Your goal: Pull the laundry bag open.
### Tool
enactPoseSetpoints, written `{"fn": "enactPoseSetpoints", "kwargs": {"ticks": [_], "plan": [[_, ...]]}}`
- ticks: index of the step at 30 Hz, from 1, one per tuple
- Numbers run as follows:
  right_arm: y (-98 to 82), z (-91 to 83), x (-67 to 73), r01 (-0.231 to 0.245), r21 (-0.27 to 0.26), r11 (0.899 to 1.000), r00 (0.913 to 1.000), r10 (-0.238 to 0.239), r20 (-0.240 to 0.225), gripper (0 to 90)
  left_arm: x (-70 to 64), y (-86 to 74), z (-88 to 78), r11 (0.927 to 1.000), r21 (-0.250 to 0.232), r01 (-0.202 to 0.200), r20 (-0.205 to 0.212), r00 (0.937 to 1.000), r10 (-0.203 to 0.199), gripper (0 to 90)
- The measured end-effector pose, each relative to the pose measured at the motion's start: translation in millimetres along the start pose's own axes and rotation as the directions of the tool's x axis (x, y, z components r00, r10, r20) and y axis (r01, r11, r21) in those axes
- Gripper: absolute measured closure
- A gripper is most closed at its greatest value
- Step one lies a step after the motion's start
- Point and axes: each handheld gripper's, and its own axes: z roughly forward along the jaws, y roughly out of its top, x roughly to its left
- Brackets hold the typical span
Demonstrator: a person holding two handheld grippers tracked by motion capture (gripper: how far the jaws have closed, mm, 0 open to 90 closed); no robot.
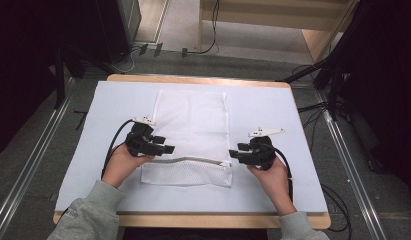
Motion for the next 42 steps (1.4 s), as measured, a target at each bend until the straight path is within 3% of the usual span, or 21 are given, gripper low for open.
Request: {"fn": "enactPoseSetpoints", "kwargs": {"ticks": [10,16,19,24,26,31,36,42], "plan": [[-11.3,-4.2,8.0,-0.008,0.013,1.0,0.9999,0.008,-0.008,55.7,-21.2,9.8,16.1,0.9983,-0.012,-0.056,0.04,0.9976,0.057,40.0],[-14.6,4.7,12.0,-0.017,0.037,0.999,0.9998,0.017,-0.008,69.8,-29.3,15.4,29.2,0.9969,0.016,-0.077,0.054,0.9956,0.076,44.5],[-15.9,8.1,13.8,-0.015,0.046,0.999,0.9999,0.015,-0.007,80.0,-33.1,18.6,35.6,0.9983,0.021,-0.054,0.085,0.995,0.052,47.9],[-16.9,11.7,14.5,-0.026,0.054,0.998,0.9996,0.026,-0.005,86.8,-39.9,20.6,44.8,0.9974,0.024,-0.068,0.1,0.9928,0.066,62.9],[-17.6,14.3,13.4,-0.031,0.055,0.998,0.9994,0.032,-0.011,87.1,-42.7,20.7,46.9,0.9965,-0.002,-0.083,0.089,0.9926,0.083,68.8],[-18.3,20.0,11.9,-0.04,0.076,0.996,0.9991,0.041,-0.009,90.0,-47.6,21.8,57.6,0.9958,-0.019,-0.09,0.122,0.9883,0.092,84.4],[-18.3,26.0,10.6,-0.042,0.089,0.995,0.9989,0.044,-0.019,90.0,-54.6,20.5,68.8,0.992,0.029,-0.123,0.116,0.9861,0.119,89.6],[-18.0,31.5,10.4,-0.034,0.104,0.994,0.9989,0.037,-0.028,90.0,-56.6,13.1,85.4,0.9872,0.108,-0.118,0.142,0.9846,0.102,88.9]]}}
